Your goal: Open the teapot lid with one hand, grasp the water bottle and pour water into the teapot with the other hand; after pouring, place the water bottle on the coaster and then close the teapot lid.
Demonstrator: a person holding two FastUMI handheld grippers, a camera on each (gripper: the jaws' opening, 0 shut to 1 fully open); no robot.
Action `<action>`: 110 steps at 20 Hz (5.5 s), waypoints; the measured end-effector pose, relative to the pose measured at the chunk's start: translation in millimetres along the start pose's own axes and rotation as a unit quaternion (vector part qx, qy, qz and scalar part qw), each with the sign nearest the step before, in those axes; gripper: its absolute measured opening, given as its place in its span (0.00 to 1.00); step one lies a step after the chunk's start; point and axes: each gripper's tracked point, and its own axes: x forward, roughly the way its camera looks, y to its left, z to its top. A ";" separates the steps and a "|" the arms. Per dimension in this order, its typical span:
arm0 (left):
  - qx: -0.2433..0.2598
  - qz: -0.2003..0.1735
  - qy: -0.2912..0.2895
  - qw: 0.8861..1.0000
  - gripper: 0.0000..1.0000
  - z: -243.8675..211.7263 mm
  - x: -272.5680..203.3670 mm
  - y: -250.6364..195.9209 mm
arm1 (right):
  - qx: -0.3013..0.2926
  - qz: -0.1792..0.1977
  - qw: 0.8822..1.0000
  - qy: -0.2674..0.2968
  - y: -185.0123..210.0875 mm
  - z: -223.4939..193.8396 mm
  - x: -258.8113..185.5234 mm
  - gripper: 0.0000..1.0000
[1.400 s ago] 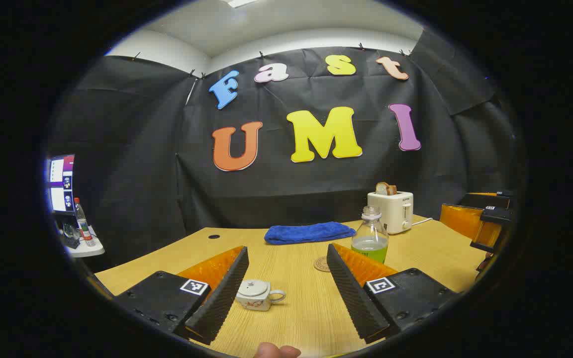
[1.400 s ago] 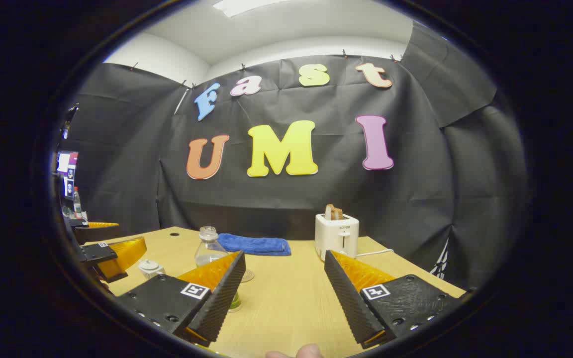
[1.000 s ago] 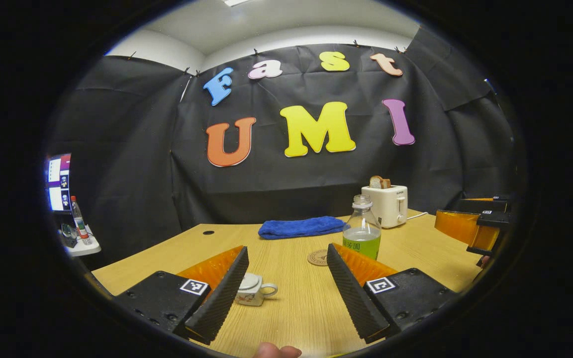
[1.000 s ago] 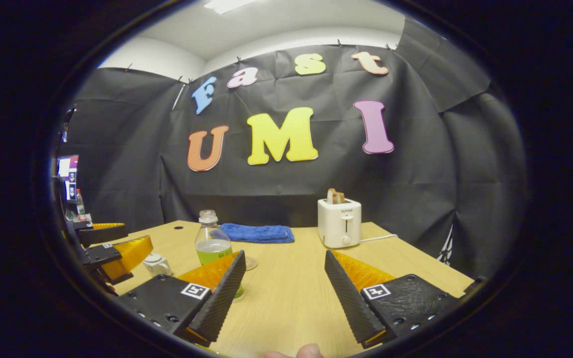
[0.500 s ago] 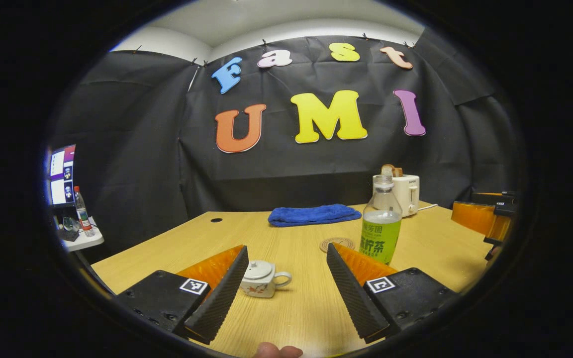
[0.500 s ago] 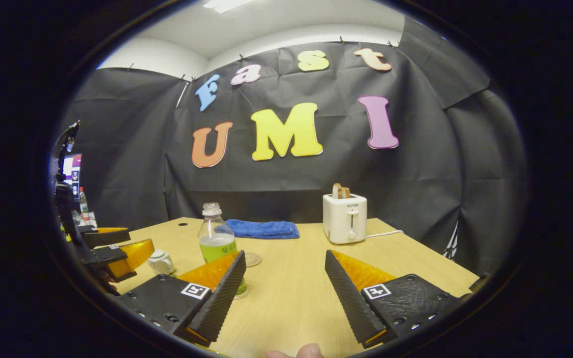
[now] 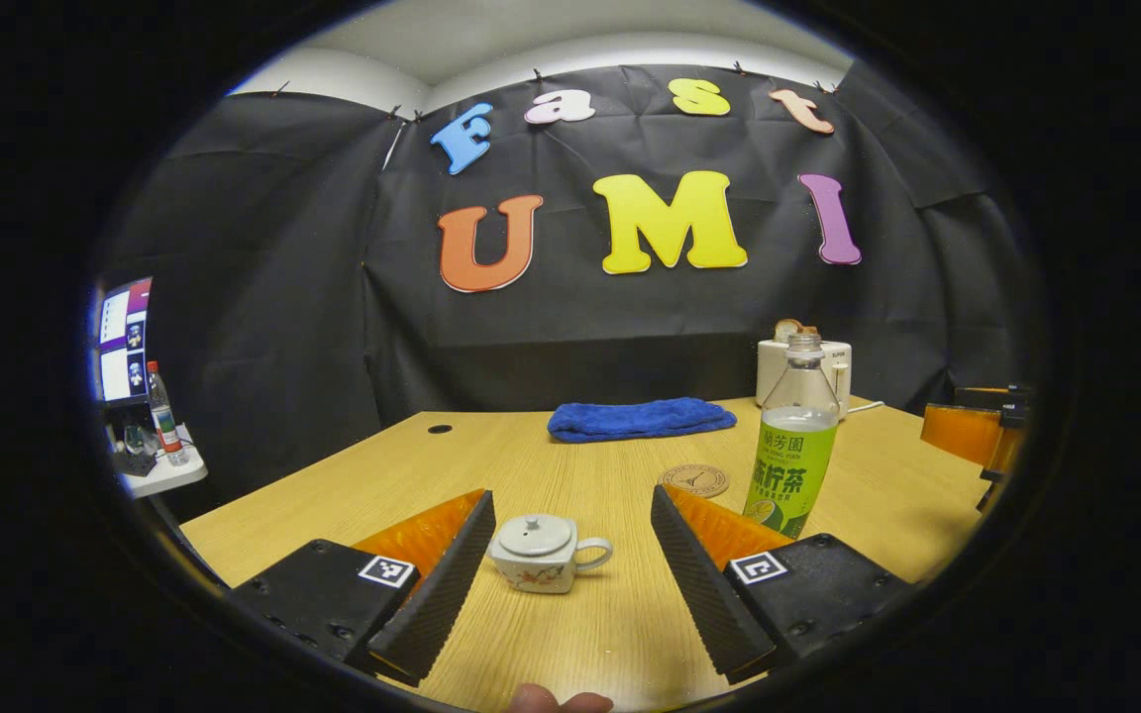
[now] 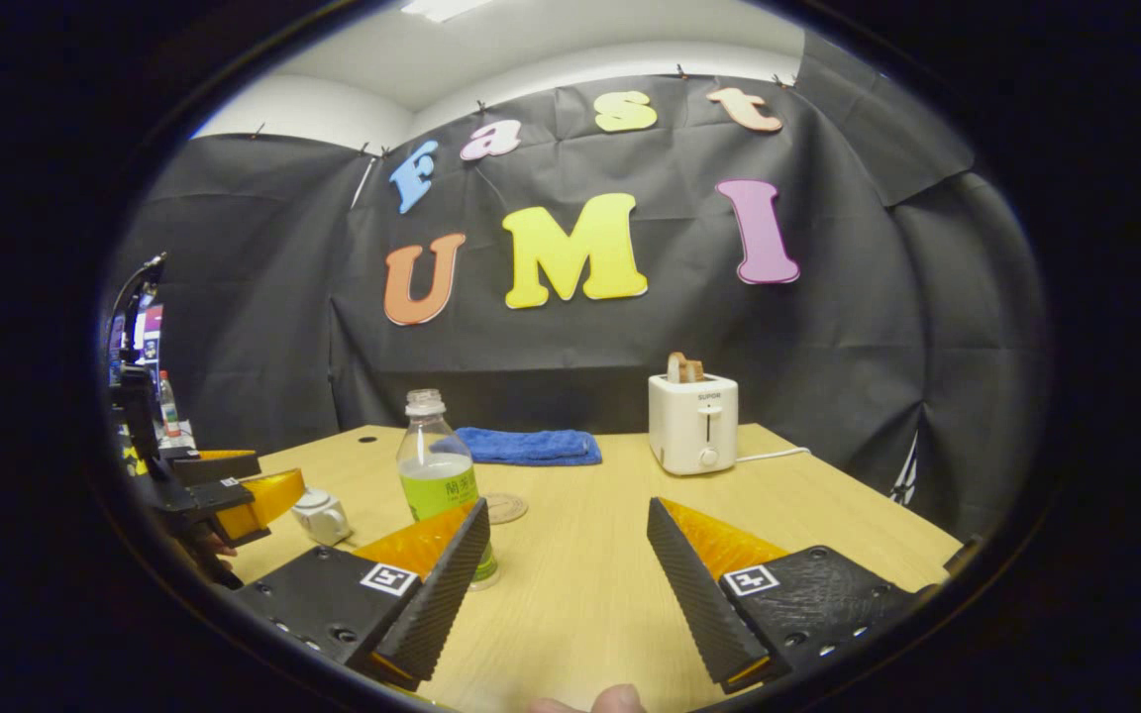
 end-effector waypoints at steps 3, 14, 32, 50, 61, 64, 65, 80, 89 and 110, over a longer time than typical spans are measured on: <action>-0.006 0.002 0.025 1.000 0.97 -13.6 14.9 8.8 | -0.003 -0.006 1.000 0.003 -3.4 -2.0 -0.2 0.96; 0.000 0.005 0.085 0.996 0.71 -40.8 50.7 25.1 | 0.003 -0.022 0.999 0.022 -18.2 -13.7 8.0 0.96; 0.032 0.023 0.064 0.997 0.03 -23.3 52.0 29.0 | -0.007 0.010 0.999 0.036 1.3 -22.2 8.8 0.96; -0.030 -0.010 0.008 0.999 0.03 12.2 5.4 51.0 | -0.049 0.096 0.992 0.060 108.4 -44.3 64.7 0.96; -0.040 -0.019 0.003 0.999 0.03 6.5 -2.7 60.9 | -0.042 0.063 0.996 0.043 115.3 -38.6 86.4 0.87; -0.044 -0.025 0.003 0.999 0.03 5.0 -4.2 62.7 | -0.047 0.058 0.996 0.047 117.7 -37.9 87.7 0.76; -0.045 -0.026 0.003 0.999 0.03 4.8 -5.2 64.6 | -0.052 0.057 0.996 0.049 118.7 -38.4 86.8 0.75; -0.059 -0.035 -0.030 0.997 0.03 17.6 -7.4 99.8 | -0.366 0.105 0.922 0.070 180.8 -22.8 94.6 0.68; -0.064 -0.034 -0.022 0.997 0.03 12.4 4.6 128.2 | -0.559 0.088 0.823 0.039 197.5 -40.5 114.2 0.69; -0.057 -0.041 -0.040 0.997 0.03 13.4 -1.9 141.0 | -0.791 0.057 0.609 -0.029 212.5 -23.8 131.3 0.69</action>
